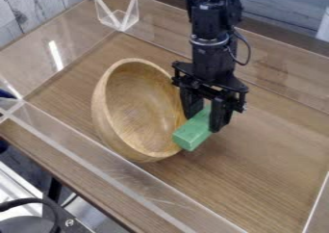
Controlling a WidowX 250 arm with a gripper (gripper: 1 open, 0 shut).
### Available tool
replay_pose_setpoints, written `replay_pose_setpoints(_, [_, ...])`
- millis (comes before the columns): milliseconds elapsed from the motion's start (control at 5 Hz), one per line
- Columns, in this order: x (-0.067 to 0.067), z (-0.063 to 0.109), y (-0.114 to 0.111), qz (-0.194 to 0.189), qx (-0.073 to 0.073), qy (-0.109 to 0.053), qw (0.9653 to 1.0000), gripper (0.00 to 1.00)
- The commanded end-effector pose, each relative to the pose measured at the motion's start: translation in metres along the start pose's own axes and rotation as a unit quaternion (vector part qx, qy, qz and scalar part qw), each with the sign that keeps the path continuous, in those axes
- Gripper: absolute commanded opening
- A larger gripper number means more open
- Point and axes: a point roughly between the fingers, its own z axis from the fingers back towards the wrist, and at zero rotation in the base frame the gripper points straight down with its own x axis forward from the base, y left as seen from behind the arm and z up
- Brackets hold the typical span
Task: Remove the green block from inside the brown bowl and put it on the table
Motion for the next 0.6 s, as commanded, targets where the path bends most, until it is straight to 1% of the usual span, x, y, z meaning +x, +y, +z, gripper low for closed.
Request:
replay_pose_setpoints(0, [0.0116,0.0134,0.0037,-0.002,0.003,-0.029,0.9996,0.00])
replay_pose_setpoints(400, [0.0121,0.0120,0.0046,-0.002,0.002,-0.028,0.9996,0.00])
